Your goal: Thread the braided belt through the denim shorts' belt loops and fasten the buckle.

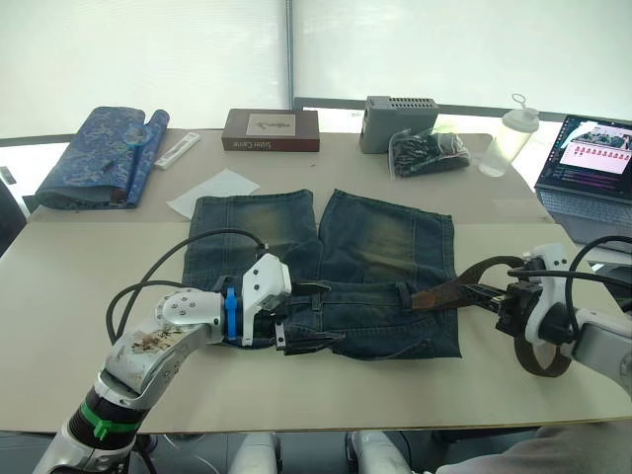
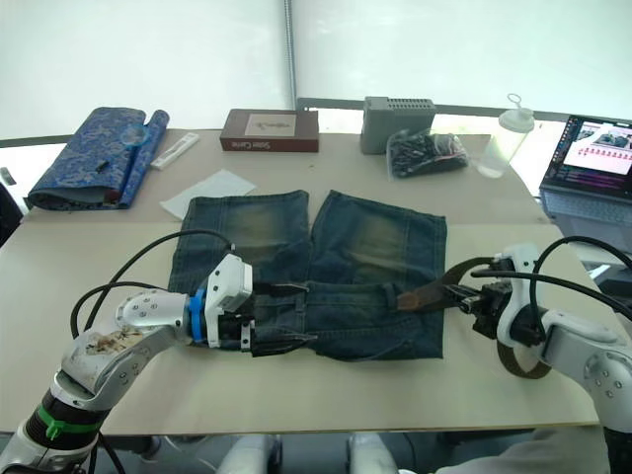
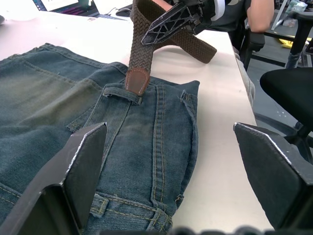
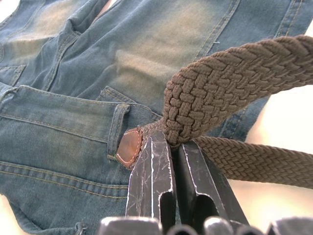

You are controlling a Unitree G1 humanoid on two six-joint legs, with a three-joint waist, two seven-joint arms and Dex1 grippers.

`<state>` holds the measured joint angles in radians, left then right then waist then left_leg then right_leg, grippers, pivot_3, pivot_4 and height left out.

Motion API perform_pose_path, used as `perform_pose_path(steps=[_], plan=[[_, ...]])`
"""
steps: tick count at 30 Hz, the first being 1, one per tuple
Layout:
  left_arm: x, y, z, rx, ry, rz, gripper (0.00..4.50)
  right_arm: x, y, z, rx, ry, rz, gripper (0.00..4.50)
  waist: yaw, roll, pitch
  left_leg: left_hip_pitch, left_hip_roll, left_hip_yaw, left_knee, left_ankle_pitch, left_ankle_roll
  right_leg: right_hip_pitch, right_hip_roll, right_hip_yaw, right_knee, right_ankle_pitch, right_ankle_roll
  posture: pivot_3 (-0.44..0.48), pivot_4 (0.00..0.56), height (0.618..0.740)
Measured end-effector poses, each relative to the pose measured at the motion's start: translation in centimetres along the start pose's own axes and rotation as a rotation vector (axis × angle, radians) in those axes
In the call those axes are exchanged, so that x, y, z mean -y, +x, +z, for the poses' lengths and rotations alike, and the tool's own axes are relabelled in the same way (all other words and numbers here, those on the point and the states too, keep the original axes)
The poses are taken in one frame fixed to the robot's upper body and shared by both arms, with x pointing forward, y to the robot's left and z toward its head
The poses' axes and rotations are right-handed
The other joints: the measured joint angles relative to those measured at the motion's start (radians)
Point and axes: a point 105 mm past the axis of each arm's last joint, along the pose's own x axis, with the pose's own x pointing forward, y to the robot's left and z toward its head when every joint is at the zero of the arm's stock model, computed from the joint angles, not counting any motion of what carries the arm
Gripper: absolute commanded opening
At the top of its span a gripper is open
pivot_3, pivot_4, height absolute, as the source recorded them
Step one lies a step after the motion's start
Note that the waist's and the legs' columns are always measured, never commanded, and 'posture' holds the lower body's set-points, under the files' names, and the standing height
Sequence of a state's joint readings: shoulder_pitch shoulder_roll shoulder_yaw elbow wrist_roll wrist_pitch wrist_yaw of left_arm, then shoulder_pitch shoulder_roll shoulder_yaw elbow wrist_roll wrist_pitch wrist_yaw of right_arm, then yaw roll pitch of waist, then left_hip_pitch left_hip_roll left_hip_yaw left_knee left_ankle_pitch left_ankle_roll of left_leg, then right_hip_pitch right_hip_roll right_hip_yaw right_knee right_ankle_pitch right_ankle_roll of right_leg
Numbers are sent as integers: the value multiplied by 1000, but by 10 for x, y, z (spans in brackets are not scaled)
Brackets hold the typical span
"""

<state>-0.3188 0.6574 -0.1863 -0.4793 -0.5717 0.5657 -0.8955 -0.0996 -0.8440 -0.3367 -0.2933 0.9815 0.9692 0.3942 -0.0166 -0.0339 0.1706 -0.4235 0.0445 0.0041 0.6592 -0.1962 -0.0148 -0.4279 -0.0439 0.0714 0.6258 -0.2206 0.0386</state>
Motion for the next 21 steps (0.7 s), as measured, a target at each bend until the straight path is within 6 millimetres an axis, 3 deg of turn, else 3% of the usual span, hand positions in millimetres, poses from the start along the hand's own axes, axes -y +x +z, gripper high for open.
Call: perform_pose_path(steps=[5, 14, 18, 21], plan=[[0, -1, -1, -5, 5, 10, 4357, 3, 16, -8, -17, 20, -11, 0, 0, 0, 0, 0, 0, 0, 0, 0, 0, 0, 0, 0, 1, 0, 0, 0, 150, 718], [1, -3, -8, -13, -18, 35, 4357, 17, 20, -5, -1, -1, -66, 0, 1, 0, 0, 0, 0, 0, 0, 0, 0, 0, 0, 0, 1, 1, 1, 0, 150, 718], [1, -4, -10, -20, -18, 45, 4357, 13, 21, -3, 13, -7, -38, 0, 1, 0, 0, 1, 0, 0, 0, 0, 0, 1, 0, 0, 1, 1, 1, 0, 150, 718], [1, -4, -11, -25, -18, 50, 4357, -1, 23, -1, 33, -6, 18, 0, 0, 0, 0, 1, 0, 0, 0, 0, 0, 0, 1, 0, 1, 1, 1, 0, 150, 718]])
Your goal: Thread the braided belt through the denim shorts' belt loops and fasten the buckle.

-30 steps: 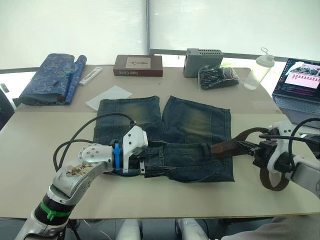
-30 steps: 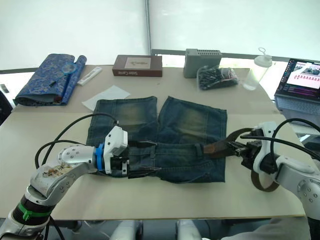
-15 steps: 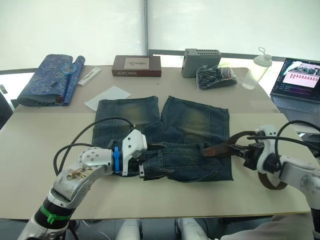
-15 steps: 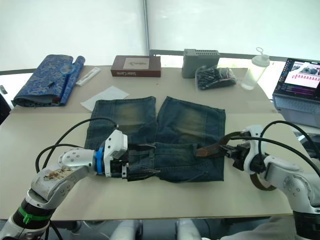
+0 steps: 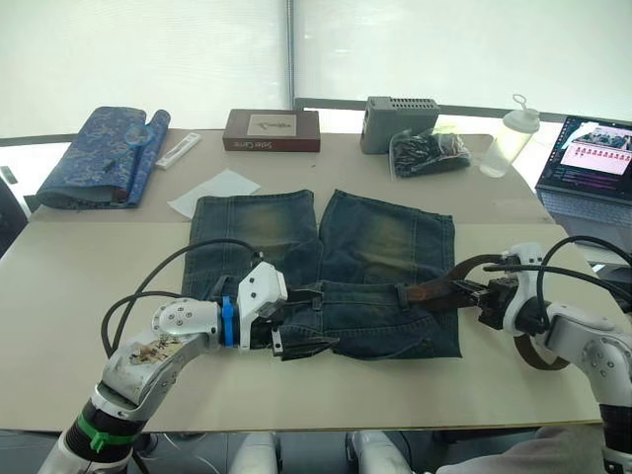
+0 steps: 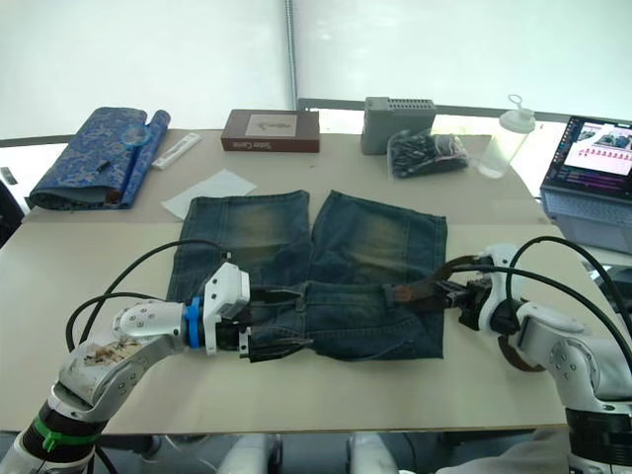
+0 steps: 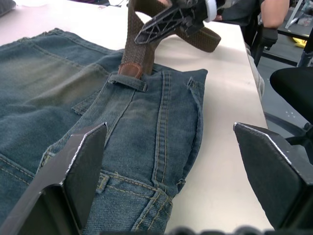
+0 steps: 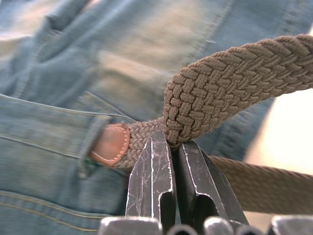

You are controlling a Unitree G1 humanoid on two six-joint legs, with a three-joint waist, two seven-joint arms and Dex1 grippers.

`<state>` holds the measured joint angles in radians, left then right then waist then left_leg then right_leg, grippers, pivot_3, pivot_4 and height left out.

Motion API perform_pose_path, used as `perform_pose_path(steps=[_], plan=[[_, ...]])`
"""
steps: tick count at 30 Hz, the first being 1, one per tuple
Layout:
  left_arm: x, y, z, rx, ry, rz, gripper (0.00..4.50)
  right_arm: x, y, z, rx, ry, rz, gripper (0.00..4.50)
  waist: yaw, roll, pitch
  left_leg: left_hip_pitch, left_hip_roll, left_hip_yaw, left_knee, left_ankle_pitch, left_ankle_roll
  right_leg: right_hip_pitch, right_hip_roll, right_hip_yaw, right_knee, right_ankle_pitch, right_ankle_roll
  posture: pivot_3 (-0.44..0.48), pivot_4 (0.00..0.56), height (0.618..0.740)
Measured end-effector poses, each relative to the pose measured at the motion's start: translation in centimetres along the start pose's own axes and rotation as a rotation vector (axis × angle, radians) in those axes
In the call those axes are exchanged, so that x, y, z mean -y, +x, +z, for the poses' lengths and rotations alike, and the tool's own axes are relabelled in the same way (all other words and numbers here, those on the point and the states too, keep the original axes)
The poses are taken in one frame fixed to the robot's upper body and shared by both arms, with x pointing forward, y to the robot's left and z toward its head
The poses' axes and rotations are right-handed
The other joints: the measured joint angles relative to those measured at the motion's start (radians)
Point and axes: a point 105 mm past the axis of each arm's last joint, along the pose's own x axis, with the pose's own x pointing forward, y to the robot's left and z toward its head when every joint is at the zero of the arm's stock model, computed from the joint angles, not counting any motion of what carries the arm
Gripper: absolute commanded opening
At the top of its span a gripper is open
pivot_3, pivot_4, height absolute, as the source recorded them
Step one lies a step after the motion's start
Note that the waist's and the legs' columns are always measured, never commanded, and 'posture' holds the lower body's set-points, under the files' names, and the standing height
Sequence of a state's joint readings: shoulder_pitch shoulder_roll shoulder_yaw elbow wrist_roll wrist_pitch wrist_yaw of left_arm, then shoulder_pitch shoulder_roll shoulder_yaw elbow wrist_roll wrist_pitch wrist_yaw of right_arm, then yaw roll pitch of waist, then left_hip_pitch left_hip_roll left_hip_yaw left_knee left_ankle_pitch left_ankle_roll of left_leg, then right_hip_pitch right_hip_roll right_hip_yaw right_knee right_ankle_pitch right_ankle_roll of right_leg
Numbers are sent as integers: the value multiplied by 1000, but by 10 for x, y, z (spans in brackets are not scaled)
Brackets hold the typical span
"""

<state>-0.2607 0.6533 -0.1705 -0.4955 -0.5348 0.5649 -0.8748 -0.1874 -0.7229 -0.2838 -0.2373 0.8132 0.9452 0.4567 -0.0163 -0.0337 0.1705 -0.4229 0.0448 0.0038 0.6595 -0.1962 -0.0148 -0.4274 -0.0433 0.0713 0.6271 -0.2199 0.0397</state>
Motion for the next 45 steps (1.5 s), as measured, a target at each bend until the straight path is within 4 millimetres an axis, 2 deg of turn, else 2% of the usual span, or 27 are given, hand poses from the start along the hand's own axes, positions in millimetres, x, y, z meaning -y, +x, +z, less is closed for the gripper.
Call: perform_pose_path(steps=[4, 10, 18, 23, 28, 34, 44, 45], plan=[[0, 0, 0, -2, 1, 3, 4357, -12, 5, -4, 15, 23, 38, 0, 0, 0, 0, 0, 0, 0, 0, 0, 0, 0, 0, 0, 0, 0, 0, 0, 150, 718], [-1, 0, -1, 12, -22, 20, 4357, -18, 19, -19, 9, 74, 16, 0, -2, 0, 0, 1, 0, 0, 0, 0, 0, 0, 0, 0, 1, 0, 0, 0, 150, 718], [-9, 9, -10, 88, -274, 94, 4357, -29, 36, -31, 12, 251, 20, 0, -3, 0, 0, 3, 0, 0, 1, 0, 0, 2, 1, 0, 3, 1, 2, 0, 150, 718], [-18, 24, -20, 116, -418, 144, 4357, -43, 45, -34, 12, 346, 55, 0, -5, 0, 0, 3, 0, 0, 1, 0, 0, 2, 1, 0, 3, 2, 3, 0, 150, 718], [-29, 40, -23, 166, -579, 194, 4357, -52, 48, -27, 43, 441, 98, 0, -13, 0, 0, 2, 0, -1, 1, 0, 0, 2, 1, 0, 3, 4, 6, 0, 150, 718], [-36, 38, -19, 211, -702, 214, 4357, -60, 44, -7, 137, 588, 169, 0, -27, 0, 0, 2, 0, -2, 0, 0, 0, 2, 1, -1, 3, 4, 5, 0, 150, 718], [-45, 49, -8, 303, -884, 192, 4357, -72, 36, 2, 144, 624, 256, 0, -28, 0, 0, 1, 0, -2, 0, 0, 0, 2, 1, -1, 3, 4, 5, 0, 150, 718], [-47, 50, -7, 316, -903, 189, 4132, -73, 36, 1, 139, 624, 264, 0, -28, 0, 0, 1, 0, -2, 0, 0, 0, 2, 1, -1, 2, 4, 5, 0, 150, 718]])
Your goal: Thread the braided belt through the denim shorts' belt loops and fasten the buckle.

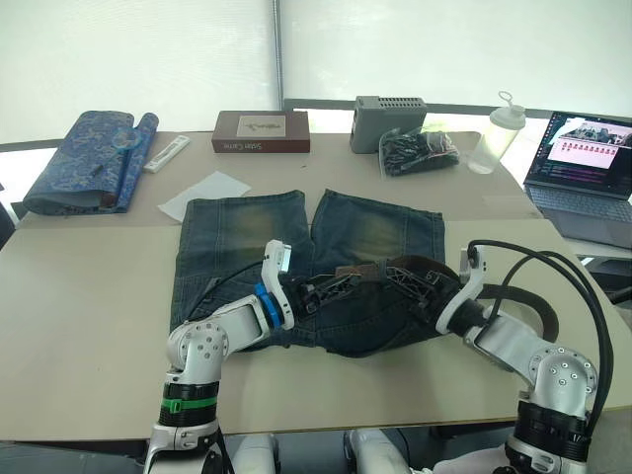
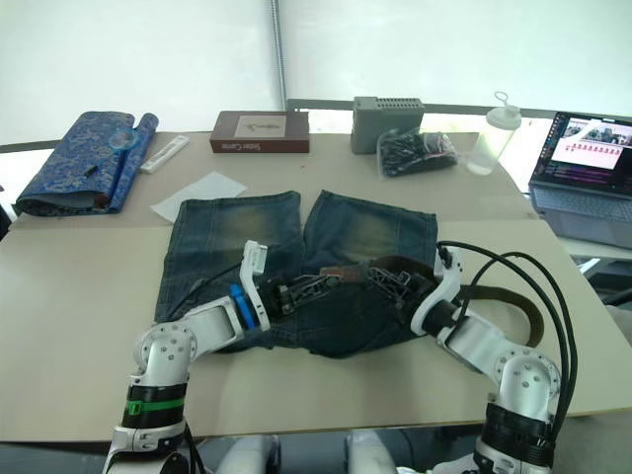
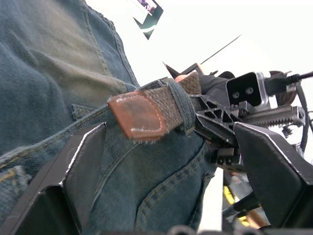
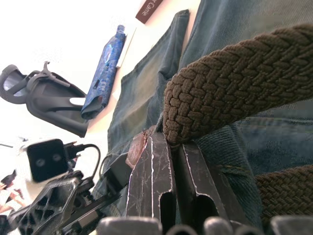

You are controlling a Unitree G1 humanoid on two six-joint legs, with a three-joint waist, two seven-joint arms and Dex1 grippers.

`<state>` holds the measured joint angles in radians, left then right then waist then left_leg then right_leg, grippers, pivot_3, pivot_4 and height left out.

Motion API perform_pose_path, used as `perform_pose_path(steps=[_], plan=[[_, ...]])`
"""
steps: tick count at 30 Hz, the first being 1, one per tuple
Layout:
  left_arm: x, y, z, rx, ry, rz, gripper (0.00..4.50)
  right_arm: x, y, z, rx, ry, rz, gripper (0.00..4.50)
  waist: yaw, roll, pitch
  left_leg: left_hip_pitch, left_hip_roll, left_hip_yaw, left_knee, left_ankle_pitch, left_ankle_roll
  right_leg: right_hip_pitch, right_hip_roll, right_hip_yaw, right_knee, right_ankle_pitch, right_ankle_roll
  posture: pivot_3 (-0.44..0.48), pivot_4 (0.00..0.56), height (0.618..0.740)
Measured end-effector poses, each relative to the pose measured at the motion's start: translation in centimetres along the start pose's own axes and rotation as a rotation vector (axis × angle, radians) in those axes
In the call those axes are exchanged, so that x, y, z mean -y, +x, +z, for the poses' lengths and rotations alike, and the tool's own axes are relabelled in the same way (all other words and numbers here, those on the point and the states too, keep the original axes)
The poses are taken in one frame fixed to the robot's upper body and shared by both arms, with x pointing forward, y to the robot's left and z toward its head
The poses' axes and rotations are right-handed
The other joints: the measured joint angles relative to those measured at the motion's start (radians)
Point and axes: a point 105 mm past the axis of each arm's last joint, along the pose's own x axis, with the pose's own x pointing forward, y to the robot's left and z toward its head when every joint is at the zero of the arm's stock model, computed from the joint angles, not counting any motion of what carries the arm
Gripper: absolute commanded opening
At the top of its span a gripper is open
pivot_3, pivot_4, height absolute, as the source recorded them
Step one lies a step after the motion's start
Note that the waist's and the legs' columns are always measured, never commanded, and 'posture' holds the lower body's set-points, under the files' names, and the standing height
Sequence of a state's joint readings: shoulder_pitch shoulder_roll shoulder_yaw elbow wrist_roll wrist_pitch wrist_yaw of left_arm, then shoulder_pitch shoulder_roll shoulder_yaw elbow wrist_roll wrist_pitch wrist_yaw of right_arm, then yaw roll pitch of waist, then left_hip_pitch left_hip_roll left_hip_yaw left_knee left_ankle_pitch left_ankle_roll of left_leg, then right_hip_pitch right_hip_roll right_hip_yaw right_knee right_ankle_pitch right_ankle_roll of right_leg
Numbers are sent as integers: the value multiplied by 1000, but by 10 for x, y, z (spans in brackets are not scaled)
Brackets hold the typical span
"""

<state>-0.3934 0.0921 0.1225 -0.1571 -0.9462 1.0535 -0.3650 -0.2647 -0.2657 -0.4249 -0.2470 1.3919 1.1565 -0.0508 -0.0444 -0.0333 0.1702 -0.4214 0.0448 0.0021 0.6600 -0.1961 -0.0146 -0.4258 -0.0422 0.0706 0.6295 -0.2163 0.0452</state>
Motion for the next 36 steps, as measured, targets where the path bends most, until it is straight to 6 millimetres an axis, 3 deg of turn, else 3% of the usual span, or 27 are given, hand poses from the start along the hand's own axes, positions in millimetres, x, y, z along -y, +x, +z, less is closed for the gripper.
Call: perform_pose_path(steps=[3, 8, 10, 13, 18, 22, 24, 27, 30, 36], plan=[[1, 2, 0, 7, -34, -11, 3120, -2, 1, -3, -16, -12, 5, 0, 0, 0, 0, 0, 0, 0, 0, 0, 0, 0, 0, 0, 0, 0, 0, 0, 150, 718], [2, 3, 0, 4, -46, -19, 619, -5, -1, -2, -20, -46, 5, 0, 0, 0, 0, 0, 0, 0, 0, 0, 0, 0, 0, 0, 0, 0, 0, 0, 150, 718], [2, 2, 0, 3, -49, -18, 114, -6, 0, -2, -21, -55, 11, 0, 0, 0, 0, 0, 0, 0, 0, 0, 0, 0, 0, 0, 0, 0, 0, 0, 150, 718], [2, 1, 0, 1, -55, -17, 114, -8, -1, -1, -30, -84, 15, 0, 1, 0, 0, -1, 0, 0, 0, 0, 0, 0, 0, 0, -1, 0, -1, 0, 150, 718], [2, 0, 1, 8, -74, -21, 0, -5, -10, -7, -89, -216, -16, 1770, 2, 0, 0, -1, -1, 0, 0, 0, 0, 0, -1, 0, -1, 0, -1, 0, 150, 718], [-1, -3, 5, 28, -110, -16, 0, -2, -30, -9, -167, -500, -63, 1770, 5, 0, 0, -1, -1, 0, 0, 0, 0, 0, -1, 0, -2, -2, -3, 0, 150, 718], [-4, -6, 6, 38, -127, -2, 0, -12, -39, -8, -162, -587, -2, 1770, 3, 0, 0, -1, -1, 0, 0, 0, 0, 0, -1, 0, -2, -2, -3, 0, 150, 718], [-3, -6, 6, 37, -140, -1, 0, -28, -42, -7, -148, -641, 85, 909, 1, -1, 0, 0, -1, 0, 0, 0, 0, 0, -1, 0, -2, -3, -4, 0, 150, 718], [-4, -5, 4, 36, -152, 7, 0, -22, -38, -10, -210, -802, 34, 22, 4, -1, 0, 0, -1, 0, 0, 0, 0, 0, -1, 0, -2, -4, -6, 0, 150, 718], [-4, -2, -3, 4, -158, 23, 0, -2, -13, -25, -271, -974, -31, 22, 7, -1, 0, -1, -2, 0, 0, 0, 0, 0, -1, 0, -3, -3, -5, 0, 150, 718]])
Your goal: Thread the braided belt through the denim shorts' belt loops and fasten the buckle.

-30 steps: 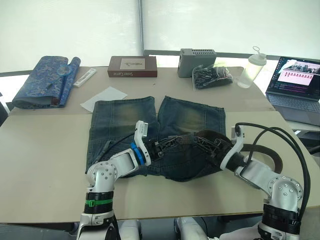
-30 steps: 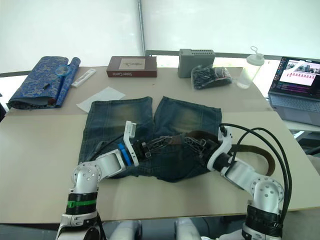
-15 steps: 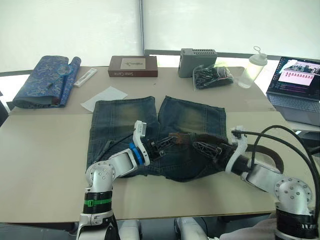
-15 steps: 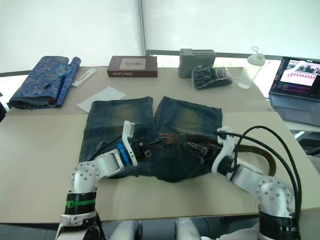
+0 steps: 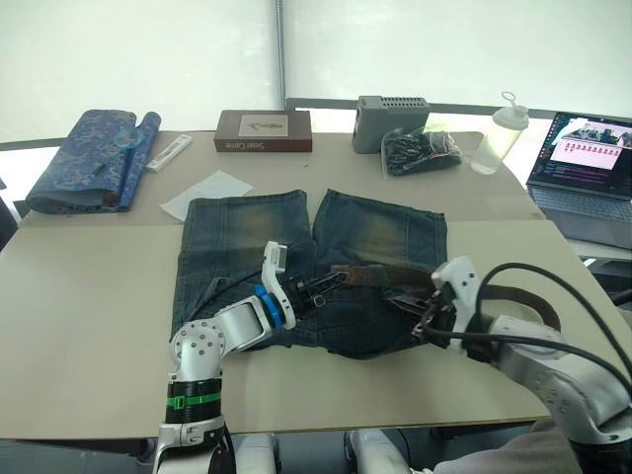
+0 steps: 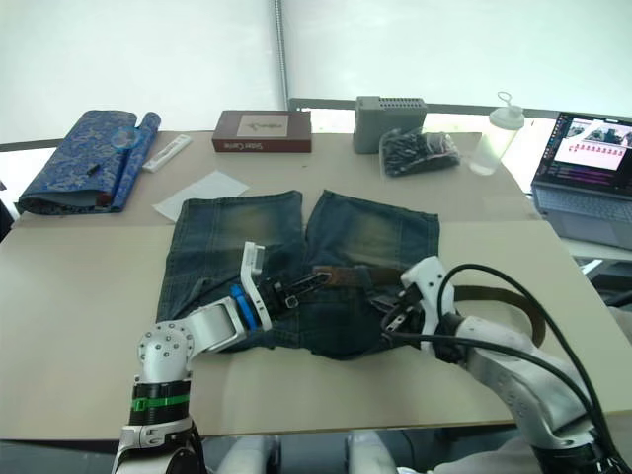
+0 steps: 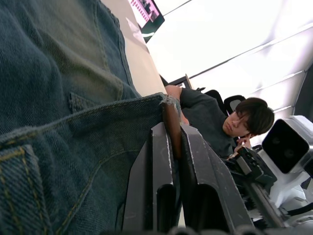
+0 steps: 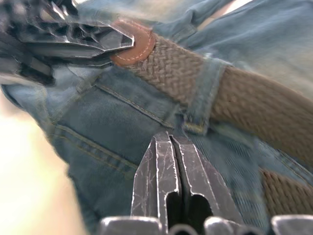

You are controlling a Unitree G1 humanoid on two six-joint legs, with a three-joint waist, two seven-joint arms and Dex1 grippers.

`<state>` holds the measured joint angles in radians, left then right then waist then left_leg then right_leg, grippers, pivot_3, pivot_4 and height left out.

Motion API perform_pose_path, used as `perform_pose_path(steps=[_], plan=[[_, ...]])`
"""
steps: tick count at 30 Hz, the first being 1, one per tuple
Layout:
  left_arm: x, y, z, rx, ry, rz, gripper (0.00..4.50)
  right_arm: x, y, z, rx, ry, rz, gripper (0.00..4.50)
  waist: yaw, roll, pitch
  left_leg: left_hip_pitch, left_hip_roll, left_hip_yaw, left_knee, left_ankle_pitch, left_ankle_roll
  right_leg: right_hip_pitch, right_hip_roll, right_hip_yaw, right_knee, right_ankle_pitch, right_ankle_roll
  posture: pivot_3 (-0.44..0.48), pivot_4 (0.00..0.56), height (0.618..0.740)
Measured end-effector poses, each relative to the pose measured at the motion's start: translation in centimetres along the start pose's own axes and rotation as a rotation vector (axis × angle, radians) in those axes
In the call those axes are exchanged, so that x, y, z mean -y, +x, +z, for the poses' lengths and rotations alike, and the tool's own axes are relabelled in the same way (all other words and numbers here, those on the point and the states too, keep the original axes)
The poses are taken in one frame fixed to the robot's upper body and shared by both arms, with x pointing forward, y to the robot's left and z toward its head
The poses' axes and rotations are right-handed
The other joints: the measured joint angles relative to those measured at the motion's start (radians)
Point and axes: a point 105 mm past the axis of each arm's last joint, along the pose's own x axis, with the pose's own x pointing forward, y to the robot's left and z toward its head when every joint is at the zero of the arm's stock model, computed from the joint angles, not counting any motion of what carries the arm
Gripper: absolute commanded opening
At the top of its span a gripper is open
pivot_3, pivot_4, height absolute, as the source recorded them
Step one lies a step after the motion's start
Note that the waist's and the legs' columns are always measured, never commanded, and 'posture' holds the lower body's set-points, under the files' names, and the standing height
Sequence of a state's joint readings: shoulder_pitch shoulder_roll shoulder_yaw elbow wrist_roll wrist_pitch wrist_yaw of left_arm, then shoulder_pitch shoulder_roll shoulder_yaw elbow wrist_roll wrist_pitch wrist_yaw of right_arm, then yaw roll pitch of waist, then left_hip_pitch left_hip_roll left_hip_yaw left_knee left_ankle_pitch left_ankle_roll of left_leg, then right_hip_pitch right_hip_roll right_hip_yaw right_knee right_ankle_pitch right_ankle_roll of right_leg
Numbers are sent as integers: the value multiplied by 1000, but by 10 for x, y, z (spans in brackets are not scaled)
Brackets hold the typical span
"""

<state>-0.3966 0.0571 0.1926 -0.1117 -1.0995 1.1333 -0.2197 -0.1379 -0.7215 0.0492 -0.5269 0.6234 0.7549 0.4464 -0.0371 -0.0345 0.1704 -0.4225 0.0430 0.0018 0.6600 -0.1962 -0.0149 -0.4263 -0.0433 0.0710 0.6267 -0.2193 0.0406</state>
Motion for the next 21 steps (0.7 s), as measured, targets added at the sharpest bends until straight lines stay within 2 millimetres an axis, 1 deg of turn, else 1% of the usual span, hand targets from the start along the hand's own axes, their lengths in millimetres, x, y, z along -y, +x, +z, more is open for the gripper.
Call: perform_pose_path(steps=[2, 7, 10, 14, 17, 21], plan=[[-2, 0, -1, -6, 1, 18, 0, 5, 4, -9, -45, -52, -36, 22, 2, 0, 0, 0, 0, 0, 0, 0, 0, 0, 0, 0, 0, 0, 0, 0, 150, 718], [-9, -2, -5, -35, 5, 67, 0, 12, 11, -37, -174, -112, -81, 22, 6, 0, 0, 1, 0, 0, 0, 0, 0, 0, 0, 0, 0, 0, 0, 0, 150, 718], [-15, -10, -5, -36, 5, 111, 0, 14, 14, -39, -190, -135, -84, 22, 3, 0, 0, 3, 0, 0, 0, 0, 0, 2, 0, 0, 1, 0, -1, 0, 150, 718], [-24, -29, 1, 2, -1, 164, 0, 15, 18, -39, -177, -122, -88, 22, 0, -2, -1, 6, 0, 0, 0, 0, 0, 4, 0, 0, 1, 0, -2, 0, 150, 718], [-29, -33, -2, 8, -14, 198, 0, 13, 19, -37, -148, -44, -77, 22, 0, -3, -1, 6, 0, 0, 0, 0, 0, 4, 0, 0, 1, 0, -2, 0, 150, 718], [-28, -38, 0, 35, -41, 202, 0, 15, 18, -38, -156, -36, -82, 22, -3, -3, -1, 6, 1, 0, -1, 0, 0, 3, 0, 0, 1, 0, -2, 0, 150, 718]])
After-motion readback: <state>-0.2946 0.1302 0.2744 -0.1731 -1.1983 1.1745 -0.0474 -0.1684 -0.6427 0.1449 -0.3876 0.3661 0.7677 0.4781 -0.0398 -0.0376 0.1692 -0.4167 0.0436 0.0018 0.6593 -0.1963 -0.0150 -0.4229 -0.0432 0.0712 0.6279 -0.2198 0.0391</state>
